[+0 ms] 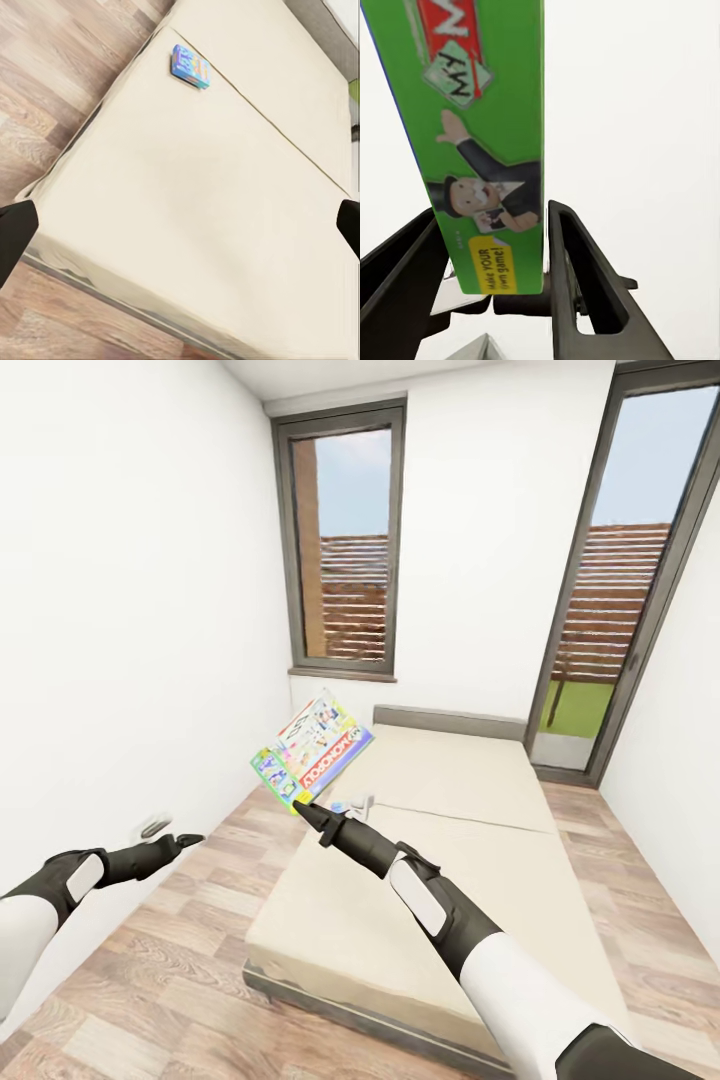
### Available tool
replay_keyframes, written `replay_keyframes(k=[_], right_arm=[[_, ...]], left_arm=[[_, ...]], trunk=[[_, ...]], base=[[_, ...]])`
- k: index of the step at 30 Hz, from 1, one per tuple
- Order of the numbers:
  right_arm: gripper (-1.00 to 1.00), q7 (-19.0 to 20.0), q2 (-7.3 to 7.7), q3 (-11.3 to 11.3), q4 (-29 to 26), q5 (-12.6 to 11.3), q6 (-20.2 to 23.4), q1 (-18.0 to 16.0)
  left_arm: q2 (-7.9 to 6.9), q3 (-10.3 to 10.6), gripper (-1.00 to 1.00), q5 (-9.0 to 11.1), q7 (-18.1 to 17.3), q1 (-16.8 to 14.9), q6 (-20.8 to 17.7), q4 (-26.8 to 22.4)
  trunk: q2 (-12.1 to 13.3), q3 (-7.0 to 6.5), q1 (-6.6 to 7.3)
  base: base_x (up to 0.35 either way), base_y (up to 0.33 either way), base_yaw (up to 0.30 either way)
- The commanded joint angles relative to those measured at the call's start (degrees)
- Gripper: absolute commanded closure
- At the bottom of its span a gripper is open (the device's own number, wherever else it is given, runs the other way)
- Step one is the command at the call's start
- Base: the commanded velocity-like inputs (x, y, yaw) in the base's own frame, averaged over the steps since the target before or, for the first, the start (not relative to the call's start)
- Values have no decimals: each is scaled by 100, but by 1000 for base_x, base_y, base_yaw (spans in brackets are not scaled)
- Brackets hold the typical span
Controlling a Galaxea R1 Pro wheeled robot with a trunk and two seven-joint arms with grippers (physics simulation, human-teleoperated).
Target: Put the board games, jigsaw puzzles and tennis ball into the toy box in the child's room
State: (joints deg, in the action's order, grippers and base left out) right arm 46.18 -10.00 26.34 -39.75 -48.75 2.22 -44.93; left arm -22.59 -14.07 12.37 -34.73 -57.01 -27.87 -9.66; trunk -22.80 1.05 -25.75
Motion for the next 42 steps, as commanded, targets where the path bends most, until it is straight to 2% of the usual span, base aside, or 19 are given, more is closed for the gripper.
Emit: replay_keyframes(k=[1,6,10,14,18,24,26,30,34,42], right_arm=[[100,-86,0,14,11,-55,32,-7],[100,-833,0,34,19,-44,373,-8],[100,-1136,0,20,20,-43,757,-7],[100,-1188,0,22,15,-45,1060,-7],[100,-1182,200,28,16,-80,1314,29],[100,-1244,292,40,8,-18,1806,61],[100,-1244,332,39,11,-20,1844,62],[100,-1210,548,36,-26,-25,1828,69],[100,-1200,658,13,-38,-46,1822,71],[100,-1251,727,17,-41,-53,1816,118]], left_arm=[[26,1,-100,44,-3,-3,-47,-1],[72,10,-100,32,-7,72,-40,-3],[77,17,-100,29,-8,198,-35,-10],[72,24,-100,29,-7,477,-22,-13],[71,27,-100,29,-7,817,218,-17],[77,24,-100,15,4,1136,406,-5],[78,20,-100,13,3,1172,410,-20],[79,8,-100,11,2,1200,406,-41],[79,12,-100,11,-4,1202,396,-44],[77,8,-100,19,-5,1208,401,-49]], trunk=[[-12,11,-3],[-12,11,-3],[-12,11,-3],[-12,11,-3],[-12,11,-3],[-12,11,-3],[-12,11,-3],[-12,11,-3],[-12,11,-3],[-12,11,-3]], base=[[0,-2,71],[0,-1,37],[0,0,39],[0,0,69],[0,0,19],[0,0,2],[0,0,0],[0,-13,0],[0,-166,8],[0,-181,187]])
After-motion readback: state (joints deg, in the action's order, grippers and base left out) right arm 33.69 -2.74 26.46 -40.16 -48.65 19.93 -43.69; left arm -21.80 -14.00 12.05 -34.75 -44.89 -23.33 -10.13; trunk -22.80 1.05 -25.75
